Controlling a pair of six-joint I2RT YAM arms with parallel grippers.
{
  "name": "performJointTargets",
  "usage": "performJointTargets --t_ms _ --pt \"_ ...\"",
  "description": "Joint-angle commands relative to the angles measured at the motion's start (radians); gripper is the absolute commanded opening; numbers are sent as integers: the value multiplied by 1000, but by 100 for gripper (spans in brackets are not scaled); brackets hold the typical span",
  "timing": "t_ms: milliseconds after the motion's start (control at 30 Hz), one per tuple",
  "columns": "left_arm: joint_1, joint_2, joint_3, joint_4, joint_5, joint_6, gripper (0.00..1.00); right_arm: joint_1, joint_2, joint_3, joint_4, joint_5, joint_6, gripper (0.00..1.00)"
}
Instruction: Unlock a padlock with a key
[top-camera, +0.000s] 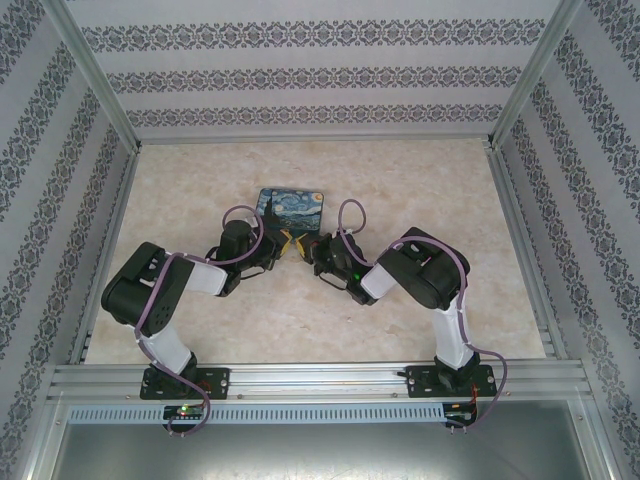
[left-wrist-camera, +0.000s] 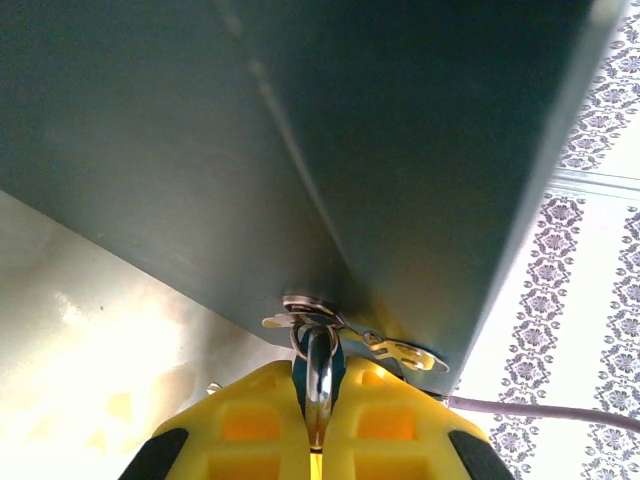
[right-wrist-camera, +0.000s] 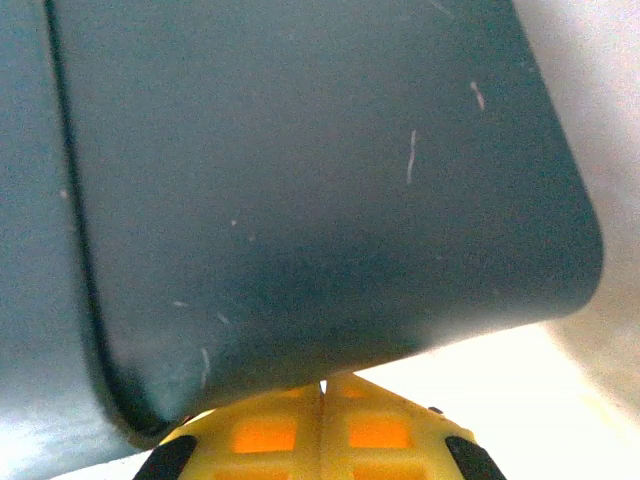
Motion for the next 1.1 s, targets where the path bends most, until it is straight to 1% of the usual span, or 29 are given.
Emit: performJointTargets --t_ms 0,133,167,200,267,333,367,400,533,667,833,1000,1067 --pt "-83 15 -5 68 188 -6 0 70 -44 56 203 -156 -38 0" --pt "-83 24 -10 70 176 -6 0 60 -50 55 199 -173 -54 0" --pt "-83 30 -11 77 172 -10 0 57 -54 50 200 -174 -63 4" --pt "-83 32 -14 84 166 -13 0 52 -60 45 200 -178 -71 12" --pt "-81 39 -21 94 148 -22 0 42 -79 24 198 -180 -93 33" --pt "-75 42 -26 97 133 -25 0 30 -104 -2 190 -185 -117 45" --pt "-72 45 -28 96 127 -27 0 23 -119 -19 184 -187 -128 50" --pt "-70 47 -28 99 120 -27 0 18 -132 -33 180 -189 -136 53" --pt "-62 69 -21 111 115 -33 0 -5 -180 -100 168 -210 -164 62" --pt "-57 80 -12 117 119 -33 0 -31 -237 -192 162 -228 -192 65" --pt "-50 77 -1 95 125 -18 0 -67 -330 -292 123 -257 -237 65" --pt "-44 76 14 80 138 -10 0 -107 -432 -370 46 -300 -307 63" --pt "-40 74 21 70 151 -11 0 -124 -471 -381 -6 -314 -353 60"
